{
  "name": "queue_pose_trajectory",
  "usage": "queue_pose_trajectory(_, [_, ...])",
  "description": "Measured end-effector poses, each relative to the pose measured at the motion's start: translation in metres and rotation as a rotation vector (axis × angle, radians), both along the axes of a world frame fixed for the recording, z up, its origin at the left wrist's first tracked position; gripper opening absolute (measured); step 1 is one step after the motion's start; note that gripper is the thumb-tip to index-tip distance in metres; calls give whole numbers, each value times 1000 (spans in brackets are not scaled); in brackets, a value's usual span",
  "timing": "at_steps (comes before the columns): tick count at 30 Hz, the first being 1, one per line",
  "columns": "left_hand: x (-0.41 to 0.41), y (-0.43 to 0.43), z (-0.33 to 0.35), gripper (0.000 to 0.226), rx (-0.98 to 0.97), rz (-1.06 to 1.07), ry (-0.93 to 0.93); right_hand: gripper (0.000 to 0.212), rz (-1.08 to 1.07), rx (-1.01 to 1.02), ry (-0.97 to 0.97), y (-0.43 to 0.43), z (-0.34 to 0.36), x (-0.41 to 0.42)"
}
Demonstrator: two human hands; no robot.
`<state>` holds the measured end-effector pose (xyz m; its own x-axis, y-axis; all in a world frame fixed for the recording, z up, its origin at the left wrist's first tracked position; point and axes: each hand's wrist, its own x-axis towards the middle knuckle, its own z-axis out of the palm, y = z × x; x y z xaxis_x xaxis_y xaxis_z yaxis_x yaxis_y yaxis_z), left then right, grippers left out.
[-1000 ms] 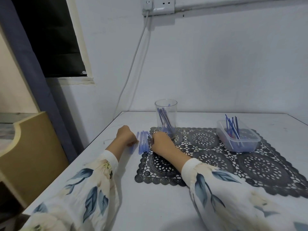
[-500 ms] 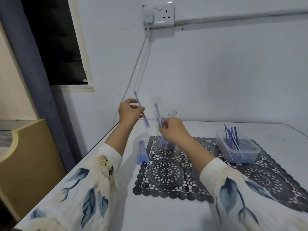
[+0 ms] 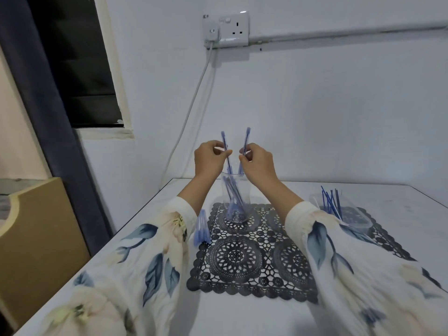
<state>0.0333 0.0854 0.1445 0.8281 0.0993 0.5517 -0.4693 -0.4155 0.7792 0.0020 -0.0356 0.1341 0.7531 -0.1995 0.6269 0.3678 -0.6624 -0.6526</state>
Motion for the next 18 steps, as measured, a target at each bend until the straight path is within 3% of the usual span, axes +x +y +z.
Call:
queue_pose_trajectory(7, [4, 3, -16, 16, 143, -18, 114, 18, -31, -61, 118, -4, -12, 6])
queue_pose_trajectory(11, [3, 5, -17, 17, 95, -51, 124, 18, -16, -14, 93, -4, -17, 7])
queue_pose_trajectory(18, [-1, 25, -24, 11, 28, 24, 99, 16, -41, 50, -291, 17, -39, -16])
